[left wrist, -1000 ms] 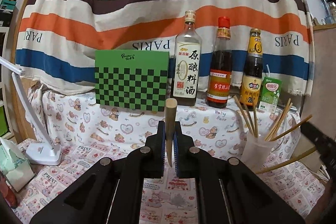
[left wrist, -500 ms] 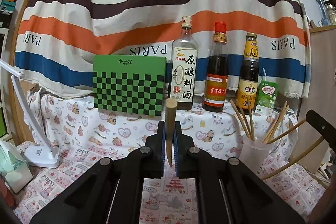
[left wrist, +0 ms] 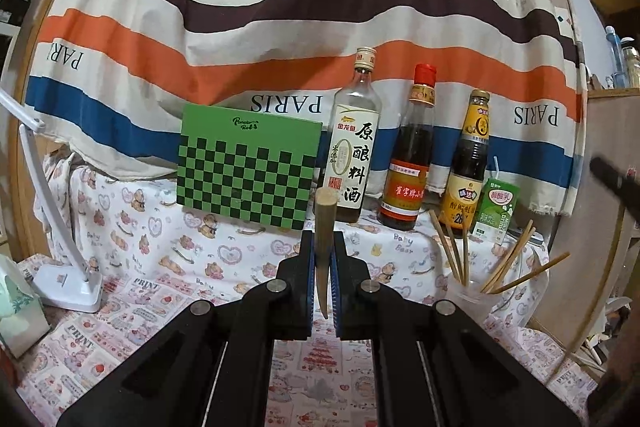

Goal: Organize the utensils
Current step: 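Raise both held chopsticks upright and carry them toward the clear cup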

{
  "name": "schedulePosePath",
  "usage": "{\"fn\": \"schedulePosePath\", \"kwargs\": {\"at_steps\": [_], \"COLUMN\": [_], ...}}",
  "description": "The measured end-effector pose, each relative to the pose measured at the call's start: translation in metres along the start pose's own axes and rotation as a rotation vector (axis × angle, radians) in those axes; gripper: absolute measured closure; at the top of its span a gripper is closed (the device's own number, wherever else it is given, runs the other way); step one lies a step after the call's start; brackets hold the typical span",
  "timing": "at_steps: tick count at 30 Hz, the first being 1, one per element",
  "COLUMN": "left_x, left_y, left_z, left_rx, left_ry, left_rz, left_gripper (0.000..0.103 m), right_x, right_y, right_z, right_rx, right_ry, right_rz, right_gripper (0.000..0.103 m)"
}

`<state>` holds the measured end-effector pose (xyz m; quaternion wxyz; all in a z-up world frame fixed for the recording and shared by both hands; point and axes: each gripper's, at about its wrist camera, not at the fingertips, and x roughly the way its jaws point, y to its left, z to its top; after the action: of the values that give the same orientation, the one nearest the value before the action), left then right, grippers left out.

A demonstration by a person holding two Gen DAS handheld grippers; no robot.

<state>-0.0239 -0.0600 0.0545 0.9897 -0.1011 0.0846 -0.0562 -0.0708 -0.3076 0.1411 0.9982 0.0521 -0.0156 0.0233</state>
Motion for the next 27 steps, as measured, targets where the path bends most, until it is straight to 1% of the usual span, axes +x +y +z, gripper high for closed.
{"fn": "schedulePosePath", "kwargs": {"at_steps": [5, 9, 13, 15, 17, 18, 21, 22, 25, 27], "left_x": [0.001, 0.006, 0.009, 0.009, 0.009, 0.009, 0.009, 0.009, 0.010, 0.010], "left_y": [-0.001, -0.001, 0.000, 0.000, 0.000, 0.000, 0.000, 0.000, 0.001, 0.003], "left_z": [-0.002, -0.004, -0.006, -0.006, -0.006, -0.006, -0.006, -0.006, -0.007, -0.006], "left_rx": [0.010, 0.022, 0.020, 0.019, 0.022, 0.022, 0.024, 0.025, 0.023, 0.014], "left_ry": [-0.002, 0.013, 0.024, 0.024, 0.022, 0.021, 0.019, 0.017, 0.018, 0.016], "left_rz": [0.010, 0.019, 0.018, 0.017, 0.017, 0.018, 0.019, 0.022, 0.023, 0.019], "left_gripper": [0.097, 0.097, 0.097, 0.097, 0.097, 0.097, 0.097, 0.097, 0.097, 0.097], "right_x": [0.013, 0.046, 0.083, 0.098, 0.104, 0.106, 0.125, 0.129, 0.138, 0.142], "right_y": [0.004, 0.004, 0.002, -0.001, -0.007, -0.009, -0.013, -0.013, -0.008, -0.005], "right_z": [0.032, 0.049, 0.057, 0.057, 0.052, 0.048, 0.044, 0.040, 0.029, 0.022], "right_rx": [-0.036, -0.055, -0.114, -0.128, -0.124, -0.117, -0.119, -0.118, -0.166, -0.189], "right_ry": [-0.070, -0.040, -0.053, -0.082, -0.171, -0.225, -0.211, -0.220, -0.257, -0.252], "right_rz": [-0.007, -0.002, -0.055, -0.092, -0.161, -0.215, -0.243, -0.257, -0.297, -0.302], "right_gripper": [0.096, 0.096, 0.096, 0.096, 0.096, 0.096, 0.096, 0.096, 0.096, 0.096]}}
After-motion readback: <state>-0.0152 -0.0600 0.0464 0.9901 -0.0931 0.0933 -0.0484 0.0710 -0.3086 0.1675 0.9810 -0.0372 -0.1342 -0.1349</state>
